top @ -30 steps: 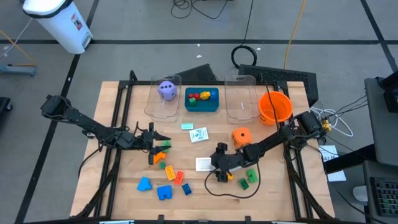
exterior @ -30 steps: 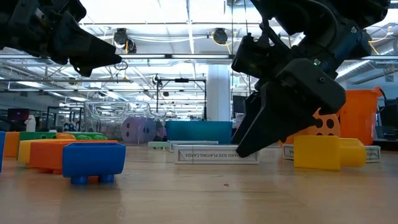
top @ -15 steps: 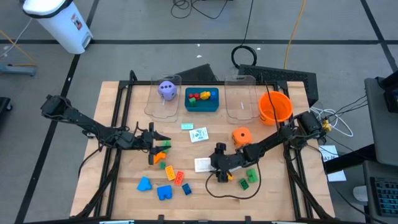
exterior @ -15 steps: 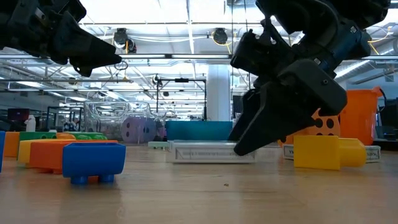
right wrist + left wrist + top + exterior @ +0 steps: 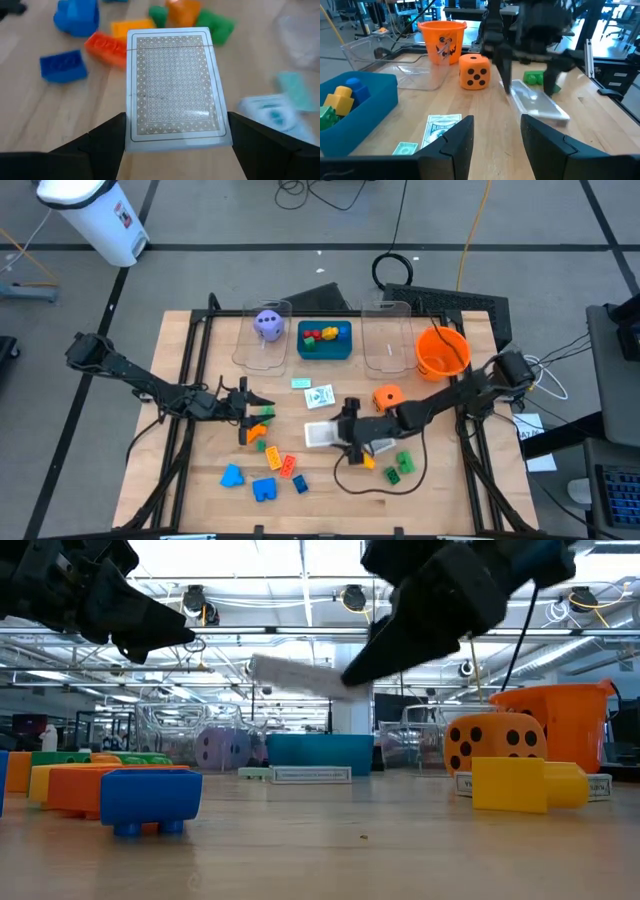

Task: Pick & Place Toys
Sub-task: Put the brown deck of cards into the right transparent bin

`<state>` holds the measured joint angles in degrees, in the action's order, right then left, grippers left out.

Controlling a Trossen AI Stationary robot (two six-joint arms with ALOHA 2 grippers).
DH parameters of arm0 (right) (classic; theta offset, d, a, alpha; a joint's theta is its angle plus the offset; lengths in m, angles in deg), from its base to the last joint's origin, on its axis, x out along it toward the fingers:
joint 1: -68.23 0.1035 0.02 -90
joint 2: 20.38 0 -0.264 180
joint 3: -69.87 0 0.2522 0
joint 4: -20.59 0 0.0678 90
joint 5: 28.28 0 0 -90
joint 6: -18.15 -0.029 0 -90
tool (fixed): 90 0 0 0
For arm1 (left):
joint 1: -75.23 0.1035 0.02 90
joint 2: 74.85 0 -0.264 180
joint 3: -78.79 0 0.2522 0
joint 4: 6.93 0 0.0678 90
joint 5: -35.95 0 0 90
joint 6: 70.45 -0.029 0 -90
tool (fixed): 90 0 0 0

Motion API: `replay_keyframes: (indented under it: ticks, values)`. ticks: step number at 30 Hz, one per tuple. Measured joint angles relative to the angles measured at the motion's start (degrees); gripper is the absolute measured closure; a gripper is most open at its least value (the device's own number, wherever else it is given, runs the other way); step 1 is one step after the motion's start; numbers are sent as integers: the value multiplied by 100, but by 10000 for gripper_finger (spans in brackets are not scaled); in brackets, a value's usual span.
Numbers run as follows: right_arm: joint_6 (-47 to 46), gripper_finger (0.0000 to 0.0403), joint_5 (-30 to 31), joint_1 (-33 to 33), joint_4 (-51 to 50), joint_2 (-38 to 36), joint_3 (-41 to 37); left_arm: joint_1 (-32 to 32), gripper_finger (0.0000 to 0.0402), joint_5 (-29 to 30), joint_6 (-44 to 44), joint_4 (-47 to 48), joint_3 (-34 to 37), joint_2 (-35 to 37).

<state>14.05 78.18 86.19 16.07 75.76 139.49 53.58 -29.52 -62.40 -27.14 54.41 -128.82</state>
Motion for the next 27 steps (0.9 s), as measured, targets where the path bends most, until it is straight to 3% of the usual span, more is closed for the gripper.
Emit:
replay_keyframes:
  ticks: [6, 17, 27]
  values:
    - [320, 93, 617, -265, -803, -834, 4, 0, 231, 0, 5, 2, 0, -2]
    - [418, 95, 780, -1375, -1806, -2047, 7, -1, 231, 0, 8, -2, 0, -2]
    - [379, 97, 722, -2815, -2405, -2618, 7, -1, 231, 0, 3, -2, 1, -2]
